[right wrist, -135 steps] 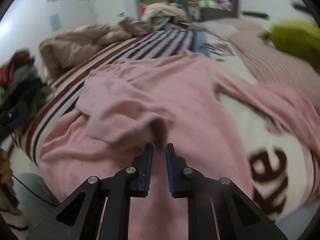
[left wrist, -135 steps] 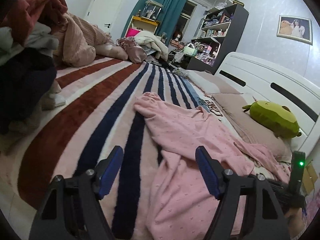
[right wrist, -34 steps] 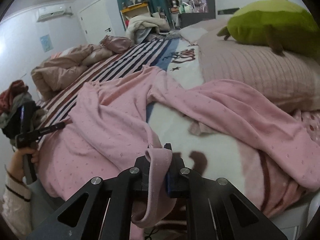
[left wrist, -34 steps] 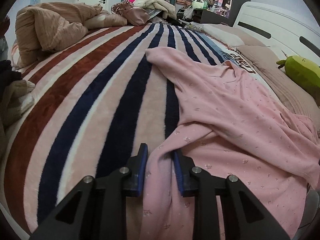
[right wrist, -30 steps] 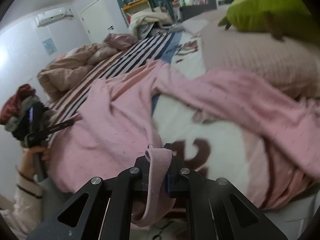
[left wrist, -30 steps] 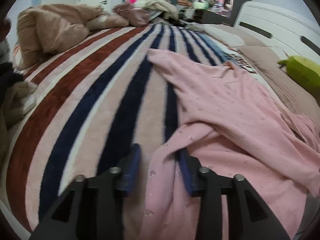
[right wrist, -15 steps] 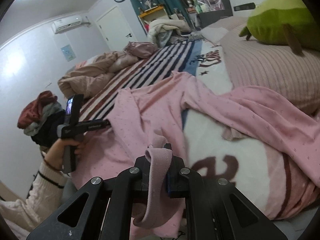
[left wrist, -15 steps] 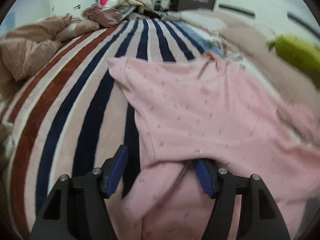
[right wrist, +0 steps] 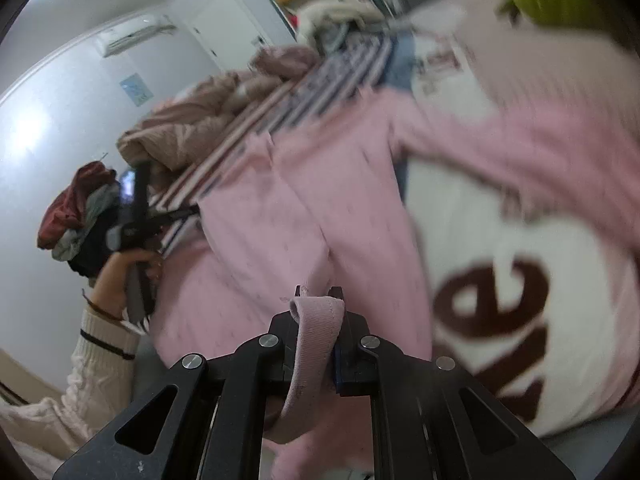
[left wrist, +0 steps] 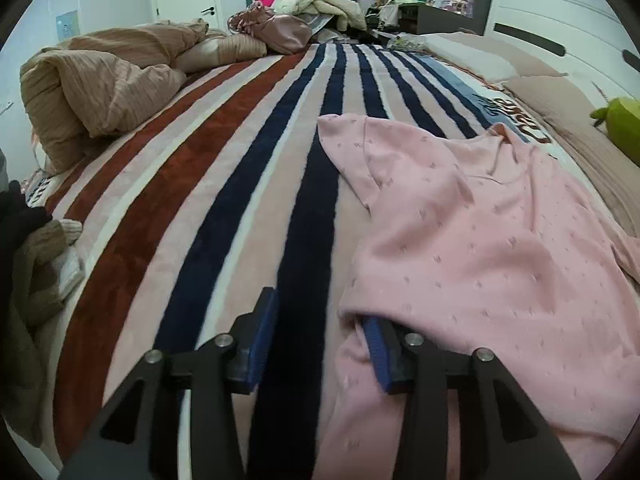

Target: Fold small clothes

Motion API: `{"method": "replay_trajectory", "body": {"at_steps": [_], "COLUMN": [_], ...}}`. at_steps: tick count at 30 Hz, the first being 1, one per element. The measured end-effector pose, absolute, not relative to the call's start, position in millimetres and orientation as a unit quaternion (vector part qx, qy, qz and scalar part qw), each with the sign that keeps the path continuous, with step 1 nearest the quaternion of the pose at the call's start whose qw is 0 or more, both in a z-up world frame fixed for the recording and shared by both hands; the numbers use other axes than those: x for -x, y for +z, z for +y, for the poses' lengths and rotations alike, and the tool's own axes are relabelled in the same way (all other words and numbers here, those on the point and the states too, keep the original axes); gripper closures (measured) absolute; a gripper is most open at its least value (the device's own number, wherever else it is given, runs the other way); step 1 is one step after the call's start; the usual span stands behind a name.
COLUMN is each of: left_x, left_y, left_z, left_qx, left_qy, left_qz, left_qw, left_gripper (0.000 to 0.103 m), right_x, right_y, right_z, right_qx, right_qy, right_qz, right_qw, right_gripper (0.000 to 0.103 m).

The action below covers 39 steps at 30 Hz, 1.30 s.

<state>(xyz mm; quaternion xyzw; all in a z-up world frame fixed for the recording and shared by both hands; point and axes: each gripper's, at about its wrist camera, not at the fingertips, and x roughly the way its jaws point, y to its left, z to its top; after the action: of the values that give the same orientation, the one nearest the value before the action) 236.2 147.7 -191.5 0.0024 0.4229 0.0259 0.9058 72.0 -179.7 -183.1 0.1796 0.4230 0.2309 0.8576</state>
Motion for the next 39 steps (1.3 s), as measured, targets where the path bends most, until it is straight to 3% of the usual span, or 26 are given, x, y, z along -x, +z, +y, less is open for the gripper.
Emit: {"method": "replay_trajectory", "body": {"at_steps": [2,7,10,14,17,23,28,33,34,35,39], "left_x": [-220,-179,-160,-137,-127,-122,-121,-121,-121,-120,-118], "left_y": [-182,-149,-130,-111,-102,-99,-99,-93,-92,-91,-89], "left_z": [152,141,127,99,78,47,26,12,11,11,17], "left_qx": [0.021,0.042,0.065,0.078,0.077,0.077,0.072,0.065,0.064,0.063,0.068], "left_qy": [0.016,-0.013,-0.033,-0.071,-0.077,-0.095,-0.098,-0.1,-0.1,-0.1,-0.098], "left_qz": [0.41,0.367,0.338,0.307,0.291,0.302,0.307,0.3,0.298,0.297,0.293], "left_qw": [0.912,0.929,0.938,0.946,0.95,0.945,0.944,0.946,0.947,0.948,0.949], "left_gripper": [0.046,0.043,0.035,0.031,0.026,0.026,0.026,0.026,0.026,0.026,0.026], "right_x": [-68,-55,-50,-42,-36,-25,-38,-53,-55,-56,-55], "right_y": [-195,-202,-200,-183,-179,-209,-228,-227,-225,-224,-216], "right_z": [-179,-174,-173,-215,-265,-358,-382,-399,-399,-401,-408], "right_qx": [-0.168,-0.144,-0.116,-0.175,-0.238,-0.348,-0.412,-0.437,-0.427,-0.419,-0.442], "right_qy": [0.221,0.237,0.226,0.198,0.144,0.009,0.031,-0.019,-0.036,-0.048,-0.014], "right_qz": [0.444,0.462,0.466,0.419,0.376,0.335,0.304,0.262,0.261,0.262,0.23], "right_qw": [0.852,0.843,0.848,0.869,0.884,0.875,0.859,0.86,0.865,0.868,0.867], "right_gripper": [0.098,0.097,0.091,0.06,0.046,0.041,0.038,0.042,0.061,0.099,0.101]}}
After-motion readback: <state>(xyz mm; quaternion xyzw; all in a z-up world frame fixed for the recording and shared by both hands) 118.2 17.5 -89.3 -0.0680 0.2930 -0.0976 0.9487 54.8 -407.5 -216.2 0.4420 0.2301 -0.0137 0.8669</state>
